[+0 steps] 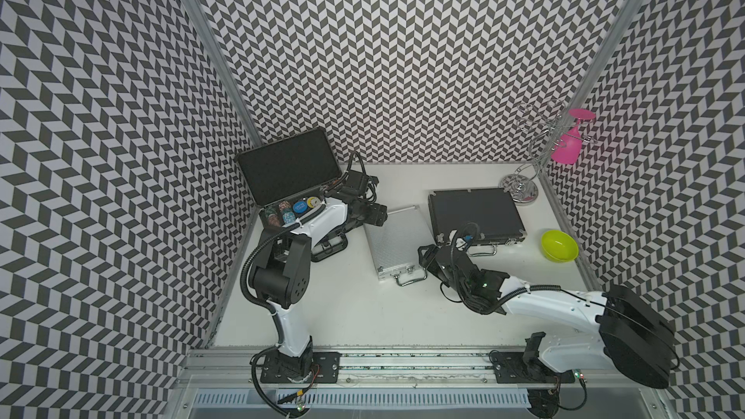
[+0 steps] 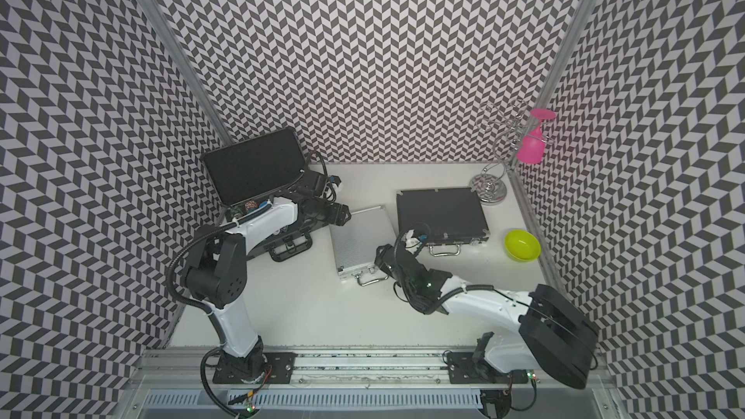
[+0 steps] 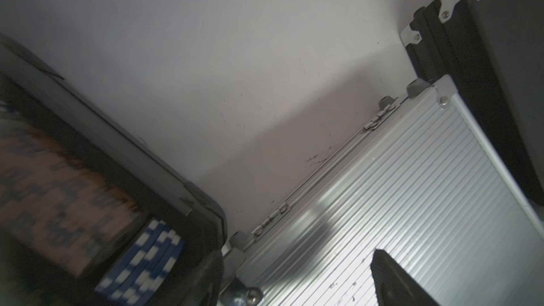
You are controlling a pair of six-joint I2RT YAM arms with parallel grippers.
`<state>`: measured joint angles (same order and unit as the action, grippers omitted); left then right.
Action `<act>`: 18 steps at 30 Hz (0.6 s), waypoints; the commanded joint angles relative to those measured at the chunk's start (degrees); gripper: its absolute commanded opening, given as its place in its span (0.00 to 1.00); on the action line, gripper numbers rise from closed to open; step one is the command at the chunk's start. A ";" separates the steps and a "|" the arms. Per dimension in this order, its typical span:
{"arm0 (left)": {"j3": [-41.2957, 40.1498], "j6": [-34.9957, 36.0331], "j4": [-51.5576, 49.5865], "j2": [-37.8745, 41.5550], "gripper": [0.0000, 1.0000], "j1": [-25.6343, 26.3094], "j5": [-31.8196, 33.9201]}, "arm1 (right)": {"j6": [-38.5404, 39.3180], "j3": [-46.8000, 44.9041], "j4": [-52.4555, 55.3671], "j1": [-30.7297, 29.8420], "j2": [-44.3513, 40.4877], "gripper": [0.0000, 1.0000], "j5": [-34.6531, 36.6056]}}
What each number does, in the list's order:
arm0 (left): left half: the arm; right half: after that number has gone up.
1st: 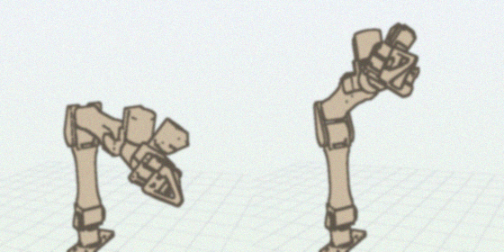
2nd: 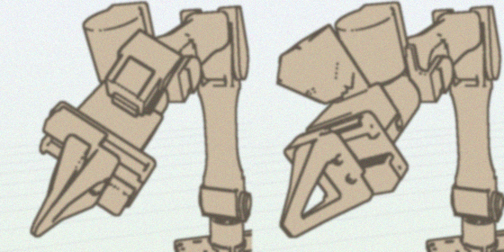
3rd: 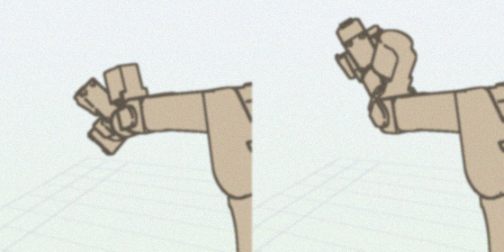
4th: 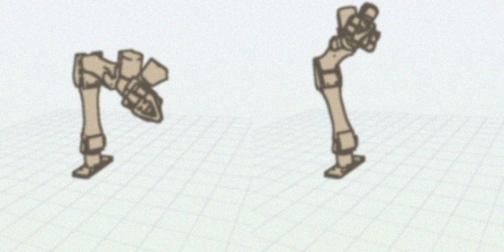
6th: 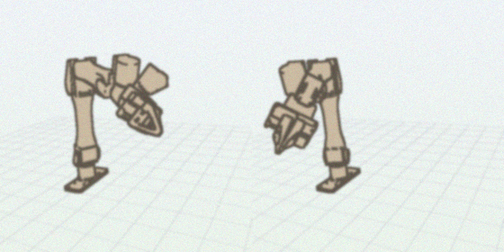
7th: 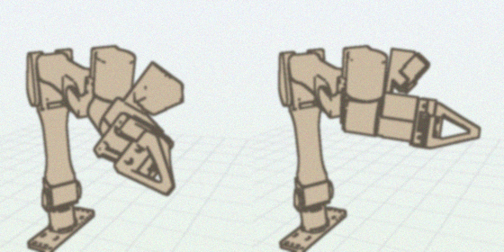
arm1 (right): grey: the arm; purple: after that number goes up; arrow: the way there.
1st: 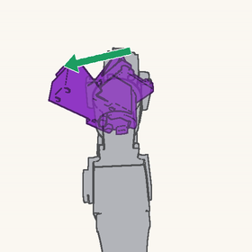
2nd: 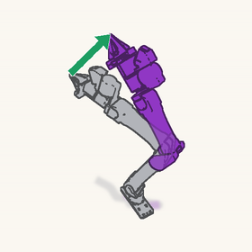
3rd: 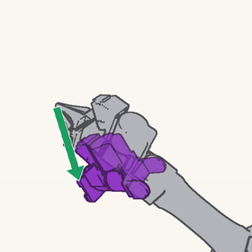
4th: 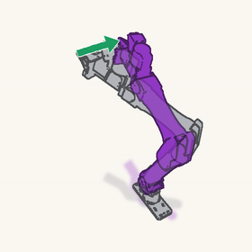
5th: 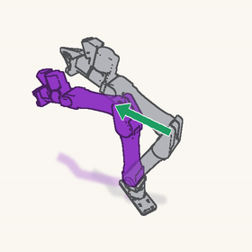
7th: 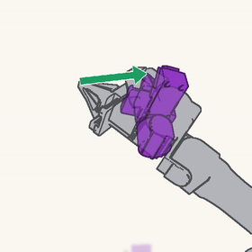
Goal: Close the poker set cases
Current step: Fasten the fastener on the poker set case, then move the poker set case to the center of the board.
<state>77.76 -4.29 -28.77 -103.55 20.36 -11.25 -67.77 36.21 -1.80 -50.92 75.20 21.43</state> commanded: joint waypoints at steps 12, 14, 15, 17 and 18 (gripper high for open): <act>-28.69 -18.03 7.75 23.62 0.82 0.88 -6.00 | 35.21 6.58 3.91 13.18 4.57 0.64 -12.51; -30.40 -19.99 10.17 23.71 0.83 1.05 -8.69 | 36.68 8.40 4.71 13.30 6.99 0.63 -14.69; -30.47 -20.36 10.55 23.41 0.83 1.10 -9.09 | 37.00 8.68 4.74 13.36 7.82 0.63 -15.67; -30.45 -20.46 11.41 22.23 0.83 1.32 -9.64 | 37.40 9.05 4.45 13.39 9.28 0.63 -17.60; -30.56 -20.53 11.94 21.78 0.83 1.40 -9.64 | 37.42 9.06 4.33 13.39 9.84 0.63 -18.26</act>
<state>46.39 -22.26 -22.65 -81.56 21.39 -18.13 -33.80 44.66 2.50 -37.69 83.50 7.64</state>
